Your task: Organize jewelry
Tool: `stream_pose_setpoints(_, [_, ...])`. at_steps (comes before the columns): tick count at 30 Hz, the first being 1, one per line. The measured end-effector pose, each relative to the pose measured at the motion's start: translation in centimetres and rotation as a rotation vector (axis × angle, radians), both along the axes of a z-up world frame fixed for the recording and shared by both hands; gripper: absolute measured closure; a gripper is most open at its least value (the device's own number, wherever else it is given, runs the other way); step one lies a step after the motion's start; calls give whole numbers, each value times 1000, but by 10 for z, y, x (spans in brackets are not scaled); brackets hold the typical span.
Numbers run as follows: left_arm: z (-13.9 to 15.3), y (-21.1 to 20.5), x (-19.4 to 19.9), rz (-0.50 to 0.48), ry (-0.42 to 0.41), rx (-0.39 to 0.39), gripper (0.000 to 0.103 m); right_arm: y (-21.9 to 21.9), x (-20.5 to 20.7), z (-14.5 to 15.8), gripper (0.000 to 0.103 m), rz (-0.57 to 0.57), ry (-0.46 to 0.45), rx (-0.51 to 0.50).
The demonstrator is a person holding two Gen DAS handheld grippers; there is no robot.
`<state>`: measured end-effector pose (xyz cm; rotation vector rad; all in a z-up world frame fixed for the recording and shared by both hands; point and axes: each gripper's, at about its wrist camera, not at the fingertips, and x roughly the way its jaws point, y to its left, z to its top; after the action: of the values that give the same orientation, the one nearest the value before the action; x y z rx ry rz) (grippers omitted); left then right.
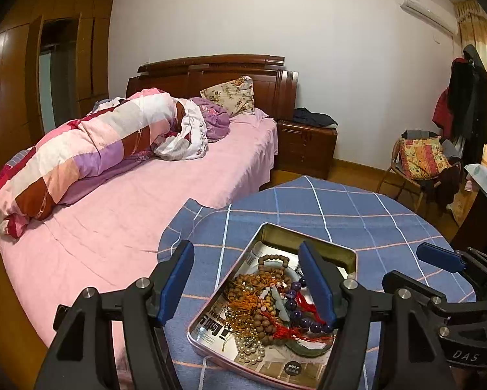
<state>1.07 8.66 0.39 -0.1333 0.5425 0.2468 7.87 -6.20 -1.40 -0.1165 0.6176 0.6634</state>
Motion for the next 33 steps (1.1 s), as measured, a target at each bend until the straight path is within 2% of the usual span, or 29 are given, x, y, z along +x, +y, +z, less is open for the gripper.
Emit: stream_pose_setpoints(33, [-6,0,3,3,29,-7,36,-3,0,-3,22,-1,8,6])
